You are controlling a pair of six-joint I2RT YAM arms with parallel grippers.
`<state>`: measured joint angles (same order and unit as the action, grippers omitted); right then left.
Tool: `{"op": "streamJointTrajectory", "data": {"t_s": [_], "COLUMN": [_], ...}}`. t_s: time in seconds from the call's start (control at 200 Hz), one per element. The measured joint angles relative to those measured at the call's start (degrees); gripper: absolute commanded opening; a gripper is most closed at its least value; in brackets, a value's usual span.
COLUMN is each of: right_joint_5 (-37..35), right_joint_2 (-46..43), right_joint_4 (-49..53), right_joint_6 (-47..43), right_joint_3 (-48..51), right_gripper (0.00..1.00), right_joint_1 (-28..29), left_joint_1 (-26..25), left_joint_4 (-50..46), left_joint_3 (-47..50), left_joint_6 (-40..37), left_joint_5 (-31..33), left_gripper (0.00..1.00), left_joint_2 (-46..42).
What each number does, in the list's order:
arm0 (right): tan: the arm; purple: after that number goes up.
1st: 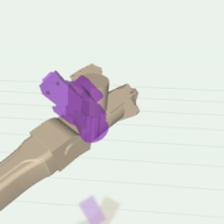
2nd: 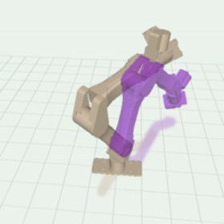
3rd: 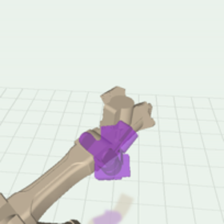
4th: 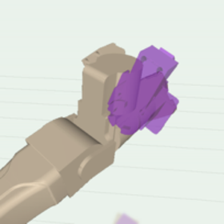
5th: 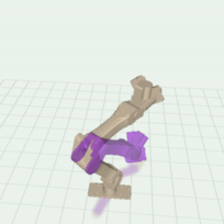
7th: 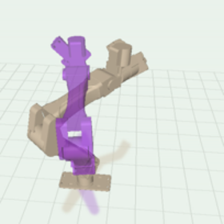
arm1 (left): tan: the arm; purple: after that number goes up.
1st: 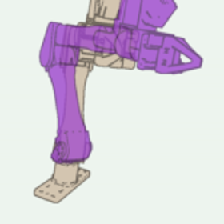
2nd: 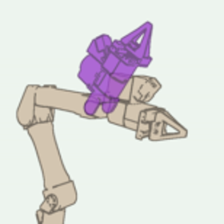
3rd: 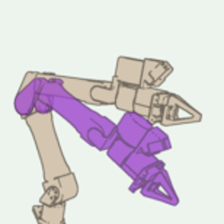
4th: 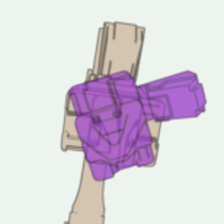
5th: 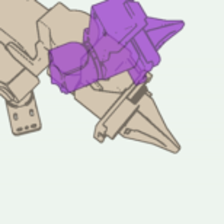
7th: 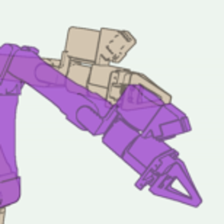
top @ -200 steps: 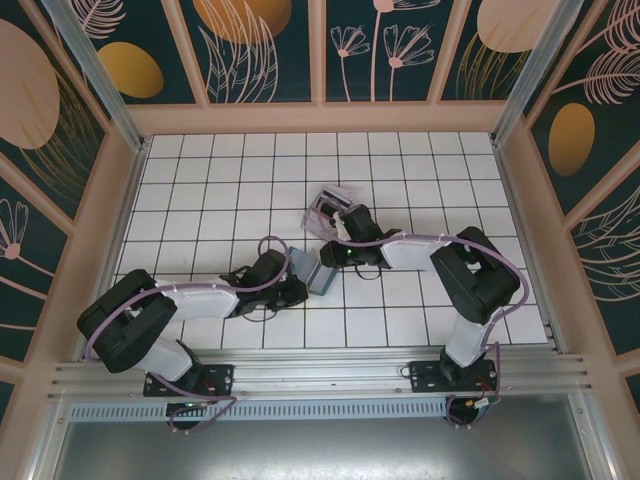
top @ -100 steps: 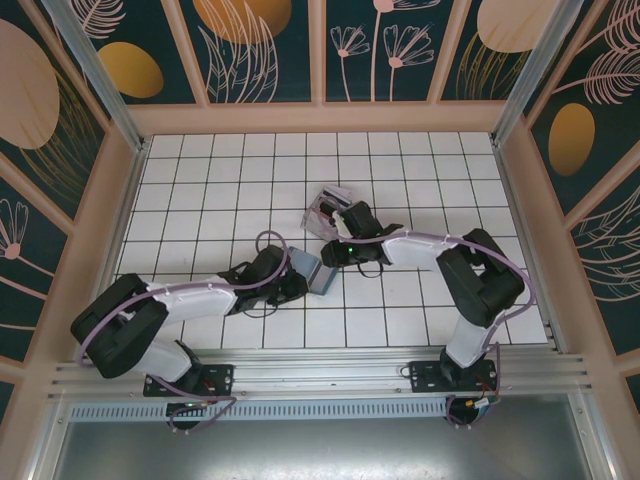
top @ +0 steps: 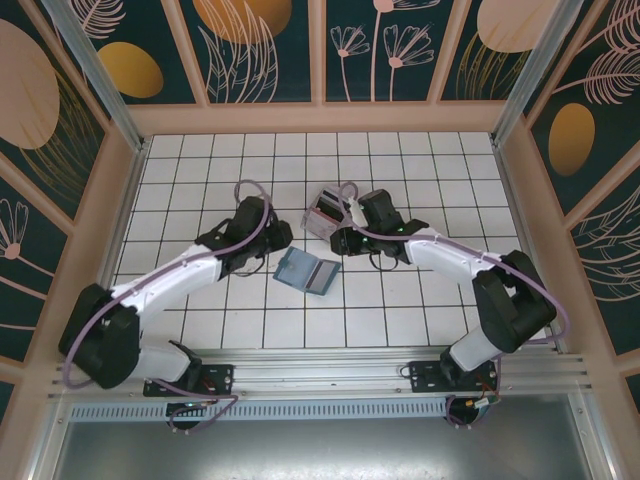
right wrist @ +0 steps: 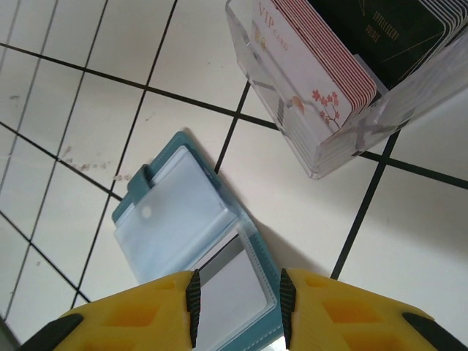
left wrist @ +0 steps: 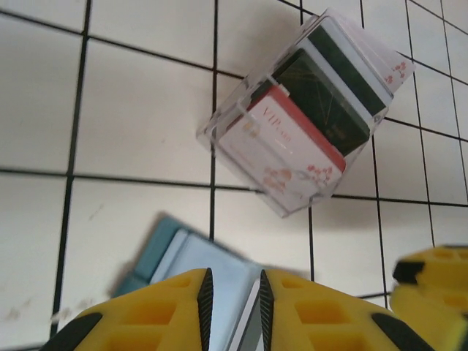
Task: Put the credit cards into the card holder
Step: Rotate the card holder at the center of the table.
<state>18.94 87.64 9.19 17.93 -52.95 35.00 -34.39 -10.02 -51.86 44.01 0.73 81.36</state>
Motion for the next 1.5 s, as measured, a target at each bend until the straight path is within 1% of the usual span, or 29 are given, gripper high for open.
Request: {"op": "streamJointTrajectory", "data": {"t_s": [0.08, 0.15, 0.21, 0.27, 0.355, 0.535, 0.616, 0.746, 0.871, 0.961, 1.106, 1.246, 1.381, 1.451, 1.496], "right_joint_5": [0.6, 1.7, 3.9, 5.7, 6.5, 6.0, 5.6, 3.4, 1.8, 1.0, 1.1, 1.8, 3.1, 3.9, 4.1], "right_joint_2": [-0.5, -0.5, -0.5, -0.5, 0.3, 5.7, 7.7, 9.6, 9.6, 9.6, 9.6, 9.3, 6.1, 2.5, 0.2], "right_joint_4": [0.3, 0.0, -3.4, -7.4, -9.3, -12.2, -12.8, -12.8, -12.9, -12.8, -12.7, -11.9, -9.1, -8.0, -7.7], "right_joint_6": [0.5, 1.9, 4.3, 7.5, 11.0, 14.2, 14.4, 14.1, 13.9, 13.5, 12.2, 11.1, 10.4, 9.5, 8.9], "right_joint_3": [-0.2, -0.1, 1.7, 5.2, 8.9, 9.2, 8.9, 8.1, 8.3, 8.9, 8.9, 8.7, 8.6, 8.3, 7.9], "right_gripper": [0.38, 0.37, 0.35, 0.35, 0.35, 0.35, 0.35, 0.35, 0.35, 0.34, 0.34, 0.35, 0.34, 0.35, 0.36], "right_joint_1": [2.5, 7.3, 11.1, 13.7, 16.1, 21.4, 22.6, 21.1, 16.6, 14.1, 13.7, 13.3, 11.5, 9.1, 7.0], "left_joint_1": [0.9, 2.0, 2.9, 3.7, 4.6, 5.1, 5.1, 5.1, 5.1, 5.1, 5.1, 5.1, 5.1, 5.1, 5.2], "left_joint_4": [-0.7, -0.8, -0.2, 0.7, 2.2, 7.4, 8.9, 10.2, 12.3, 13.9, 15.0, 15.0, 13.2, 11.1, 10.1], "left_joint_3": [-4.9, -8.6, -10.2, -10.5, -10.6, -8.9, -7.8, -6.1, -3.0, -0.2, 3.6, 4.0, 2.7, 1.1, -0.3], "left_joint_6": [-2.9, -4.7, -5.7, -6.2, -6.5, -6.5, -6.5, -6.5, -6.5, -6.5, -6.3, -6.3, -6.3, -6.5, -6.6], "left_joint_5": [0.1, 0.2, 0.0, -0.7, -2.4, -7.7, -9.4, -10.9, -10.8, -10.7, -9.9, -9.7, -9.0, -8.4, -7.9], "left_gripper": [0.23, 0.23, 0.23, 0.23, 0.22, 0.22, 0.21, 0.21, 0.21, 0.21, 0.21, 0.22, 0.22, 0.23, 0.26], "left_joint_2": [6.2, 11.2, 14.1, 15.9, 18.5, 23.1, 24.4, 25.4, 25.1, 23.2, 20.3, 19.9, 19.9, 19.9, 19.9]}}
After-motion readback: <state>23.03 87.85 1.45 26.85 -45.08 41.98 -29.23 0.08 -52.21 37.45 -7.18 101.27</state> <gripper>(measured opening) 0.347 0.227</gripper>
